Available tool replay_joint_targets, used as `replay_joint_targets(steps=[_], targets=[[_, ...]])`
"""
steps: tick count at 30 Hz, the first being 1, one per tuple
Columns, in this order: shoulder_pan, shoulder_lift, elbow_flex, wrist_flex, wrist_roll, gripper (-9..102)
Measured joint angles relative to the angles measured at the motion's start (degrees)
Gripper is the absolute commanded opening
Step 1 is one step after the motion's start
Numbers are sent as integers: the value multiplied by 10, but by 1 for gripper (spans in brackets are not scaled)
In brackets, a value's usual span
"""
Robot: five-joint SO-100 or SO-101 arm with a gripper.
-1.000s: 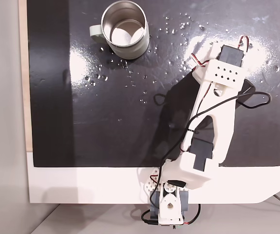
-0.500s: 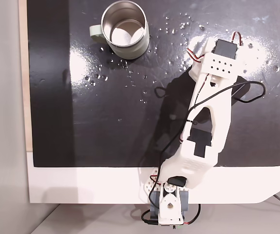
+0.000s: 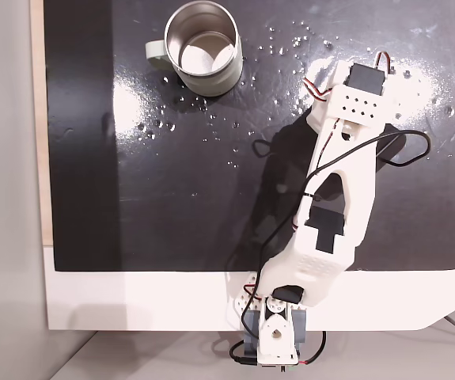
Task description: Grasp a cube and put it in the cup.
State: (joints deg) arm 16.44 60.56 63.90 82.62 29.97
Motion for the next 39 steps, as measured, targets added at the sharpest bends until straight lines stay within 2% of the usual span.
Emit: replay_joint_targets(steps=[16,39], targets=[[1,4,0,14,0,2],[-53,317,0,76,-26,0]])
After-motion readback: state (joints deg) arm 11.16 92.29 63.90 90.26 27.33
